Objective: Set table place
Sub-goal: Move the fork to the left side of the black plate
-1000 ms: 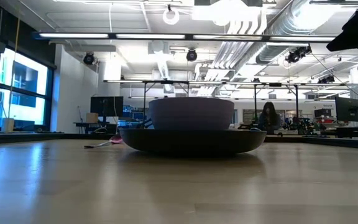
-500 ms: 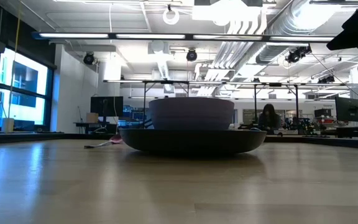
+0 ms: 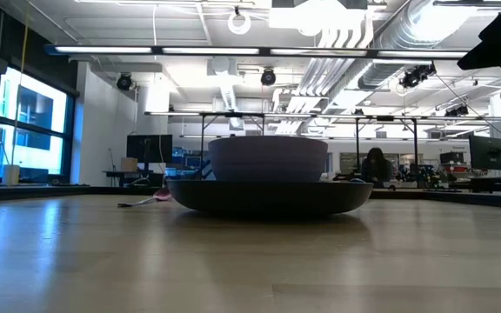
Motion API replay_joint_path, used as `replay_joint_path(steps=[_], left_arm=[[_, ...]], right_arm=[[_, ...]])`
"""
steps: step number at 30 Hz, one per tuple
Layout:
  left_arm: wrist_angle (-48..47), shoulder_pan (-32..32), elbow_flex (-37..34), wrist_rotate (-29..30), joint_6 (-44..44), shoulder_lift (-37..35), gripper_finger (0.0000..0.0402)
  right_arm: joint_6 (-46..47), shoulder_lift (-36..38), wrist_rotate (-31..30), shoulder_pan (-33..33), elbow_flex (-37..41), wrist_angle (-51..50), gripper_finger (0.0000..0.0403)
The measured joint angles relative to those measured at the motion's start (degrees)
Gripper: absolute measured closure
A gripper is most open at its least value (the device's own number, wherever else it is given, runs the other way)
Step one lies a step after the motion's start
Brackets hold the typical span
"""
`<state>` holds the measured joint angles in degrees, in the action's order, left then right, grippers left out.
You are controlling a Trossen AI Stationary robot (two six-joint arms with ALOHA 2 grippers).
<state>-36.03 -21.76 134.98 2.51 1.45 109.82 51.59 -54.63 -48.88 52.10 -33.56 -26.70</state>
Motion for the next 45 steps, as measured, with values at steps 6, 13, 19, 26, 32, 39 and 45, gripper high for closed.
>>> replay_joint_path(steps=[6, 13, 19, 26, 32, 39, 45], left_arm=[[0.65, 0.32, 0.00, -7.40, 4.08, -0.53, 0.0402], [-3.37, 2.33, 0.00, -11.27, 4.35, -1.42, 0.0402], [-6.00, 3.12, 0.00, -13.62, 4.14, -1.40, 0.0402], [-9.45, 3.17, -1.41, -13.89, 1.10, -1.40, 0.0402], [-14.94, 4.22, -1.77, -15.74, -1.97, -1.29, 0.0402], [-7.89, 5.77, -1.77, -29.27, 3.04, -3.04, 0.0402], [-4.49, 7.62, -1.75, -40.57, 9.60, -7.19, 0.0402]], right_arm=[[0.86, 0.00, 0.12, 0.00, 0.00, -0.05, 0.0199], [2.54, 0.00, 1.16, 0.01, 0.00, 0.07, 0.0199], [2.67, 0.00, 1.16, 0.02, 0.00, 1.29, 0.0199], [3.89, 0.00, 0.70, 0.00, 0.02, 1.28, 0.0199], [3.92, 0.00, -0.22, 0.02, 0.02, 1.29, 0.0199], [6.64, 0.00, -0.31, 0.02, 0.02, 1.28, 0.0199], [10.21, 0.00, -0.71, 0.02, 0.04, 1.61, 0.0199]])
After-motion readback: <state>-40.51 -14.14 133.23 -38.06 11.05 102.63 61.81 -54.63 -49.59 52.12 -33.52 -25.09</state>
